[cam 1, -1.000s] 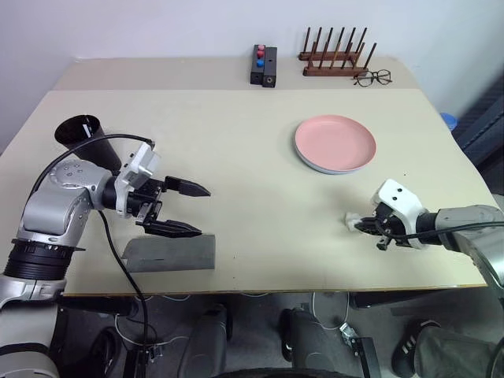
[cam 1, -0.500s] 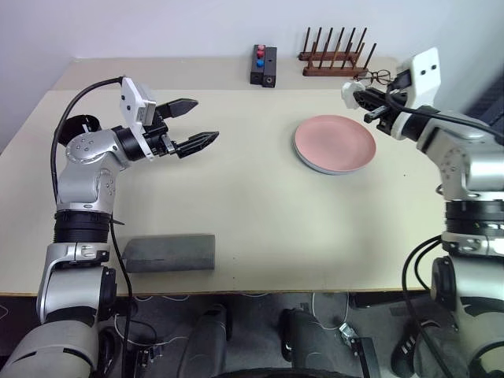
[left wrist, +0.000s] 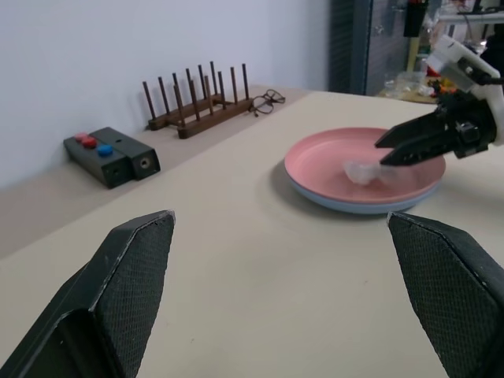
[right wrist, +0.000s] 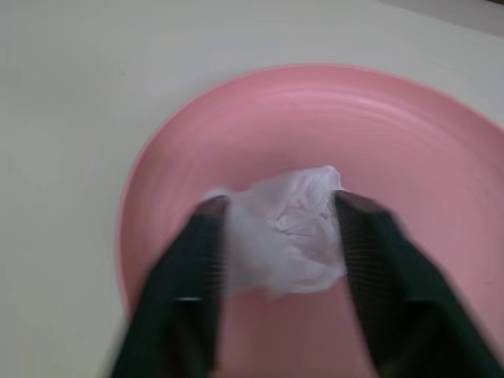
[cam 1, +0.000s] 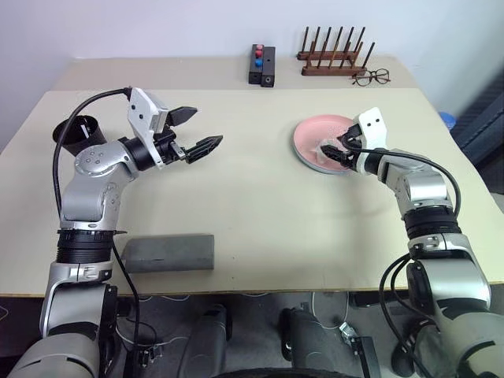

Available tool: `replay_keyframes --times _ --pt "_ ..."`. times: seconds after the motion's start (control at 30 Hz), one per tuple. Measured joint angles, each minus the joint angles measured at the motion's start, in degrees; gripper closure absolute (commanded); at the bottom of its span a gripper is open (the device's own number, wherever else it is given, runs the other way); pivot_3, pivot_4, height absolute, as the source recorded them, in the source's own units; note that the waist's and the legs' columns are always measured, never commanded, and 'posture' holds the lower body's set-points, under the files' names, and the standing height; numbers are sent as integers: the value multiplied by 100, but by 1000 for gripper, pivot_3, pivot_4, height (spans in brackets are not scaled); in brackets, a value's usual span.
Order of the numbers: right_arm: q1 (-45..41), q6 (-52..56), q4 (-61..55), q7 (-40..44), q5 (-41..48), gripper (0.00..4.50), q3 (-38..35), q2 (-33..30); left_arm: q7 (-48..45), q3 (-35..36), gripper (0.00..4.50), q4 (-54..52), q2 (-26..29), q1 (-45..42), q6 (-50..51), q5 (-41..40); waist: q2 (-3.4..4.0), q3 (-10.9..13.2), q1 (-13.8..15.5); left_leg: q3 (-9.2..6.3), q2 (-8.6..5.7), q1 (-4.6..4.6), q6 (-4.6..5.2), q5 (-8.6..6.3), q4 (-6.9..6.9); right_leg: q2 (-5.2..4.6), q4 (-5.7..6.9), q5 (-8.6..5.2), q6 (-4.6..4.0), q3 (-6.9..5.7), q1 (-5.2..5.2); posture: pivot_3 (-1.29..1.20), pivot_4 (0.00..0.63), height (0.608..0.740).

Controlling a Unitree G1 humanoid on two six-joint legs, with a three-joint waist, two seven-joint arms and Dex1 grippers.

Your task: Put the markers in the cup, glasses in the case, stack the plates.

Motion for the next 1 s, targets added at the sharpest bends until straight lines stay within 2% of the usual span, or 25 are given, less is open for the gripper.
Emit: replay_keyframes --times 0.03,0.07,0.27,0.47,0.57,0.7,0.83,1.0 --pt "-60 0 29 0 -3 190 -2 -5 -2 2 0 1 29 0 52 -16 0 0 0 0 0 0 0 0 -1 0 0 0 0 0 0 0 150 740" --pt "-99 -4 29 22 0 35 -15 -15 -2 2 0 1 45 -1 83 -32 0 0 -1 0 1 0 0 0 -1 1 0 0 0 0 0 0 150 740" --pt "-108 286 -225 22 330 35 -388 20 -92 6 0 0 86 -29 167 -152 0 0 9 0 1 -2 0 0 -1 2 0 0 0 0 0 0 150 740" --pt "-21 1565 -2464 335 2192 35 -1501 34 -806 258 0 -15 512 20 757 -857 5 3 -8 -5 5 -1 1 -1 -9 5 2 -1 -1 -1 -3 0 150 740" --pt "598 1792 -3802 818 2772 35 -1609 -292 -1324 639 0 74 829 221 1027 -1318 3 1 1 -9 6 1 2 -2 -11 6 -1 -2 -1 -4 0 0 150 740" --pt "2052 1765 -4910 1692 2930 35 -1269 -904 -2042 1001 0 41 1337 803 1326 -1751 3 1 18 -2 5 -1 1 -2 -3 1 -15 -13 -22 -1 5 0 150 740" --pt "3011 1411 -5536 2129 2732 35 -1226 -1445 -3078 1320 0 -282 1868 2027 1322 -1993 8 1 -18 17 13 1 -2 -4 -8 -8 -16 -18 -43 10 -7 0 150 740" --pt "3623 366 -5559 2703 2377 35 -1299 -1662 -3617 1646 0 -671 1932 2909 1061 -2166 3 -3 52 43 57 -1 -15 -12 -5 -16 -31 -17 -50 3 0 0 150 740"
